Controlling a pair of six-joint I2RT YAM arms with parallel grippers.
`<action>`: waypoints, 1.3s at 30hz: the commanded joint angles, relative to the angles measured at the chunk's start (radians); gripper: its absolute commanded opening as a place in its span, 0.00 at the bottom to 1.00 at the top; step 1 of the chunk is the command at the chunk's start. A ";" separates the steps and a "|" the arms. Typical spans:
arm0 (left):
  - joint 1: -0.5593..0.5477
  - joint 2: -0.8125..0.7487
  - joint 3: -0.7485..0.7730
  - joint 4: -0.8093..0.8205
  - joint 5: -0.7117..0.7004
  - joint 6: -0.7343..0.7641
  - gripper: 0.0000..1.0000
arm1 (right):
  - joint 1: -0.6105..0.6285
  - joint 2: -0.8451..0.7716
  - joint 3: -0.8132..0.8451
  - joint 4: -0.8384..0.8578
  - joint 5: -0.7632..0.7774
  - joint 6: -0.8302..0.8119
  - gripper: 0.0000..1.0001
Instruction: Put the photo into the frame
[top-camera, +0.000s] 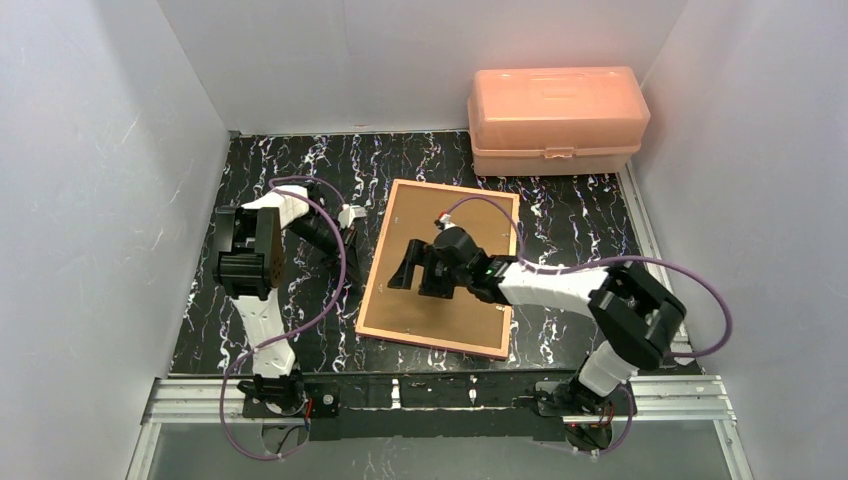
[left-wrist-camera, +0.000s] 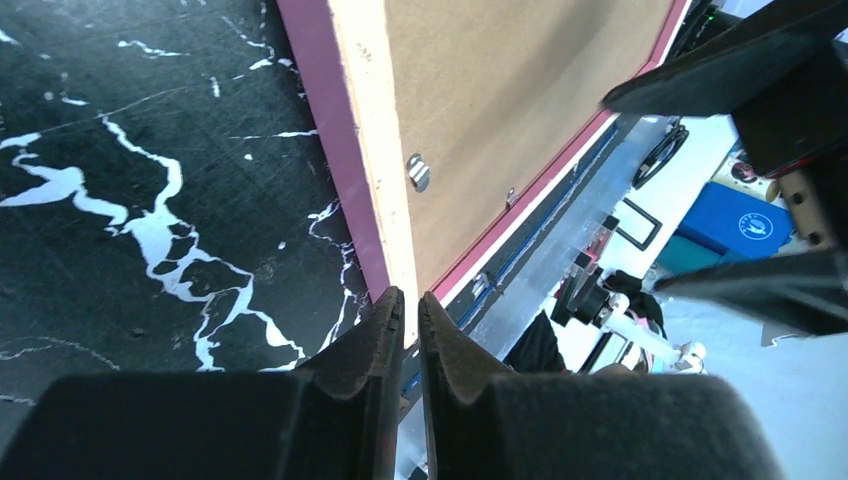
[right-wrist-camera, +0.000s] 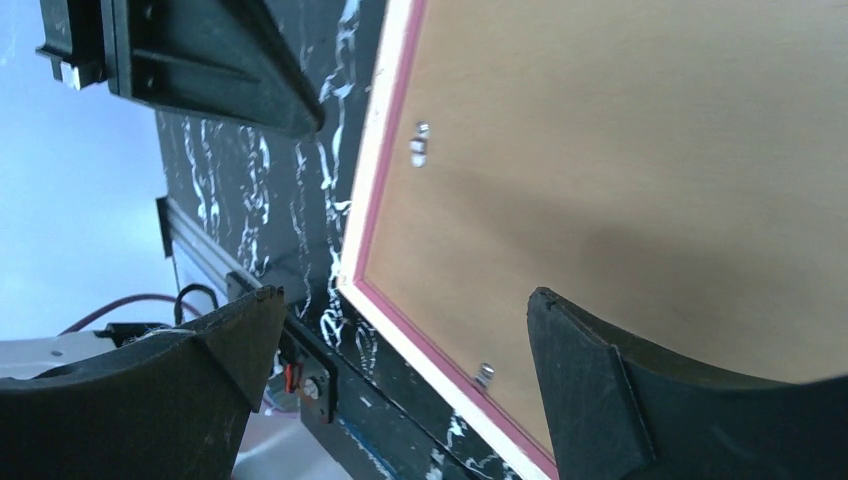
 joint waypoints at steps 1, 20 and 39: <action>-0.007 0.002 0.016 -0.020 0.059 -0.025 0.11 | 0.038 0.081 0.074 0.161 -0.043 0.029 0.99; -0.010 0.087 0.009 0.001 0.076 -0.012 0.13 | 0.057 0.269 0.142 0.285 -0.085 0.054 0.97; -0.013 0.108 0.022 0.021 -0.007 -0.007 0.21 | 0.056 0.345 0.187 0.271 -0.098 0.035 0.97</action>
